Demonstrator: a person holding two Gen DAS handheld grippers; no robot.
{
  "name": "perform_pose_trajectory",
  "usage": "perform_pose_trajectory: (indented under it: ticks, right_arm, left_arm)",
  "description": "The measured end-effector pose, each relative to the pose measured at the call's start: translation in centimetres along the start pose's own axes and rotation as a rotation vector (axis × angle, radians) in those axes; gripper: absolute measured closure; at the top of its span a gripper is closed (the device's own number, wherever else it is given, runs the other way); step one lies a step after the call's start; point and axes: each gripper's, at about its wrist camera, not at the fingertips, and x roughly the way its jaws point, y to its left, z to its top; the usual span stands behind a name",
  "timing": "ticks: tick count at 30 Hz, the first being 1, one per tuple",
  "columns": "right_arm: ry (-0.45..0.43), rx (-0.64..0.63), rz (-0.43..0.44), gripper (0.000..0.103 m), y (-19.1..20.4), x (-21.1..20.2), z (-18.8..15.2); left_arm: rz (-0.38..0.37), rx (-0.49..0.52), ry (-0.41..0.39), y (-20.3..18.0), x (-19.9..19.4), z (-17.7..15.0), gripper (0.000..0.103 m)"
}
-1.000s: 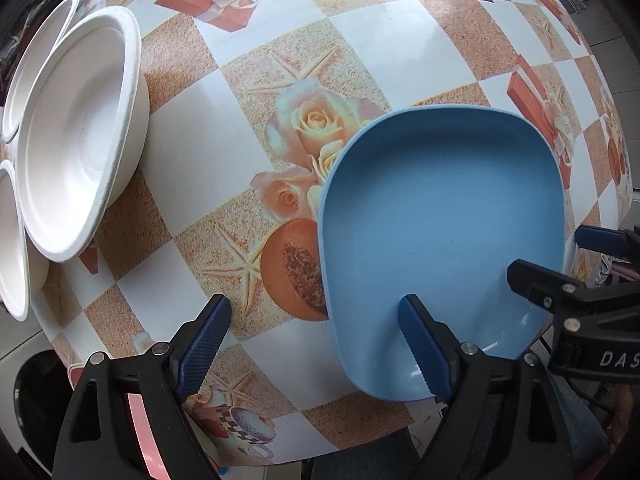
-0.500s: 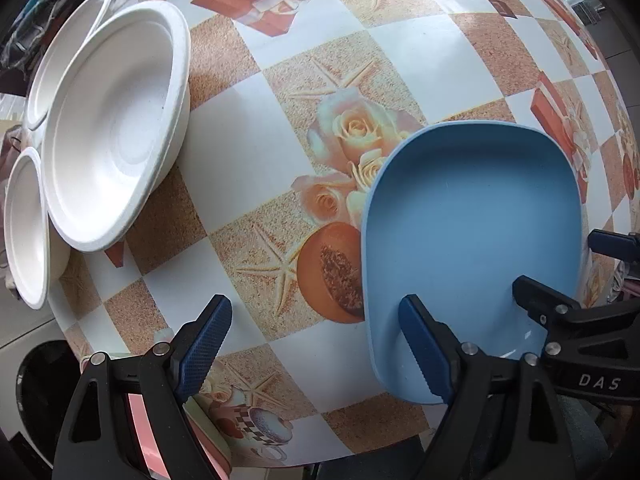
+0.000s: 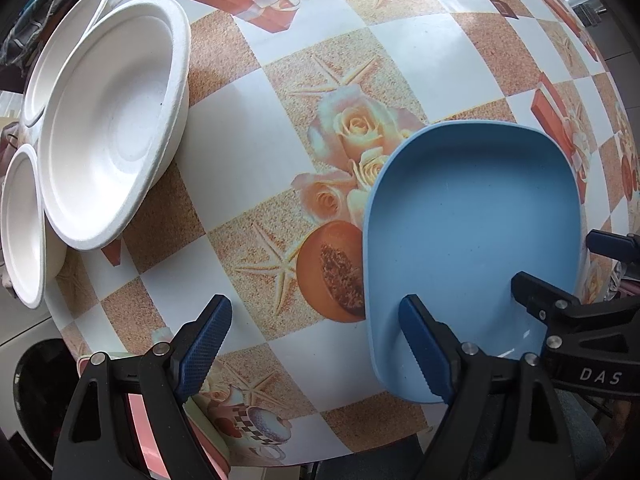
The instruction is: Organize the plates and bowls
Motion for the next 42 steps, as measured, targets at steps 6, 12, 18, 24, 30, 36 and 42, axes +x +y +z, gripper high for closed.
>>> perform_pose_trajectory:
  ticks: [6,12,18,24,30,36,42]
  right_arm:
    - [-0.015,-0.025,0.002,0.014,-0.2,-0.6,0.2]
    - [-0.045,-0.078,0.011,0.037,1.0,-2.1,0.1]
    - [-0.057,-0.086,0.047,0.065,1.2,-2.9,0.1]
    - [-0.04,-0.08,0.091,0.082,1.5,-3.3,-0.1]
    - [0.003,-0.081,0.127,0.082,1.8,-2.4,-0.9]
    - [0.025,-0.126,0.13,0.082,3.9,-3.0,-1.3]
    - [0.013,-0.173,0.131,0.082,6.5,-4.6,-1.0]
  left_arm:
    - [-0.035,0.045,0.0,-1.1,-0.3,-0.2,0.029]
    - [-0.035,0.089,-0.011,-2.3,-0.6,0.0,0.036]
    - [-0.042,0.096,-0.015,-2.6,-0.8,-0.3,0.047]
    - [-0.068,0.132,-0.027,-3.6,-1.6,-0.4,0.074]
    - [-0.066,0.124,-0.014,-3.1,-1.6,-1.5,0.078]
    - [-0.073,0.087,-0.045,-1.8,-2.8,-2.7,0.078]
    - [-0.085,0.023,-0.088,-0.2,-4.6,-3.6,0.078]
